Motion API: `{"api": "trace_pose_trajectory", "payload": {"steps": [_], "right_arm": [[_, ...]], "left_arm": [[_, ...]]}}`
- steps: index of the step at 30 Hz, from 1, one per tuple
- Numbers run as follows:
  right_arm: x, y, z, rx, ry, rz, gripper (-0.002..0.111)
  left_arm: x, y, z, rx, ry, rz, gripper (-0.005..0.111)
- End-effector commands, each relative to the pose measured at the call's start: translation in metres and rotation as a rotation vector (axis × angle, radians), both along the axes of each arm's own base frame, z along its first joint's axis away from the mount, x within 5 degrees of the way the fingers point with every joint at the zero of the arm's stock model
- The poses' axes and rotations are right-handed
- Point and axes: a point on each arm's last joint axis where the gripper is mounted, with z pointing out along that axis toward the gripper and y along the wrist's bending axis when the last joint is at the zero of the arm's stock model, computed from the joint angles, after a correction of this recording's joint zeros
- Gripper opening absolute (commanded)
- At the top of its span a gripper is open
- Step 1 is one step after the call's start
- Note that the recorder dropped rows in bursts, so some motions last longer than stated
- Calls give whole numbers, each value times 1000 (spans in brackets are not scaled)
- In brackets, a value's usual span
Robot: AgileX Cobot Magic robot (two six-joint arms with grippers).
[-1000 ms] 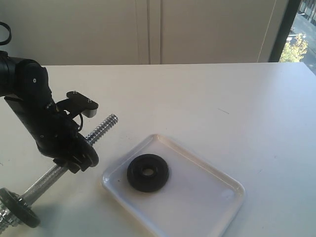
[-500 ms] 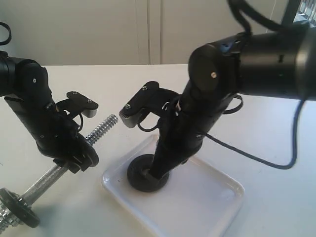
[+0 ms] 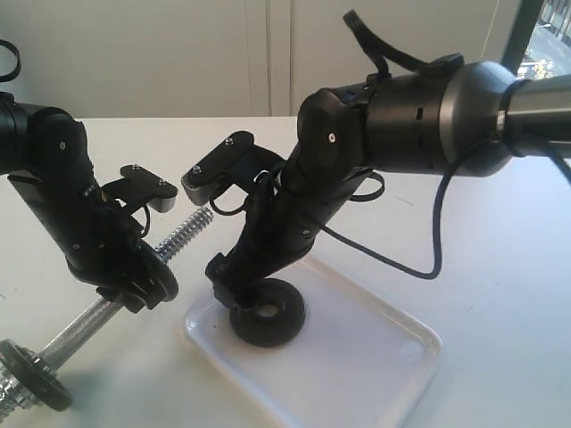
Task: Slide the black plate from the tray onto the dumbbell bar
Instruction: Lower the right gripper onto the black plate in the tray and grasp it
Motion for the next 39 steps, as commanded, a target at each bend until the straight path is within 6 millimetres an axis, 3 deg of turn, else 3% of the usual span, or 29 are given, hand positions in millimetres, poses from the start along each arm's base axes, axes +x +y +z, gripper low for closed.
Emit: {"api": "trace_pose_trajectory", "payload": {"steps": [1, 12, 21, 23, 25, 28, 30, 34, 39], "right_arm": [[7, 4, -15, -41, 2, -7, 105], [19, 11, -63, -165, 115, -55, 105], [7, 20, -98, -256, 196, -9, 103], [4, 17, -99, -296, 228, -1, 94], [3, 12, -99, -348, 242, -9, 71], [2, 8, -99, -396, 254, -12, 19], [2, 7, -98, -405, 254, -3, -1], [8, 7, -67, -339, 202, -25, 0], [36, -12, -2, -170, 189, -83, 0]], "left_arm": [[-1, -2, 17, -38, -60, -4, 0], [-1, -2, 17, -38, -60, -4, 0], [0, -3, 17, -39, -62, -4, 0], [0, -3, 17, -39, -62, -4, 0], [0, -3, 17, -39, -62, -4, 0], [0, -3, 17, -39, -62, -4, 0], [0, -2, 17, -39, -63, -6, 0], [-1, -2, 17, -37, -61, -9, 0], [-1, -2, 17, -37, -62, -11, 0]]}}
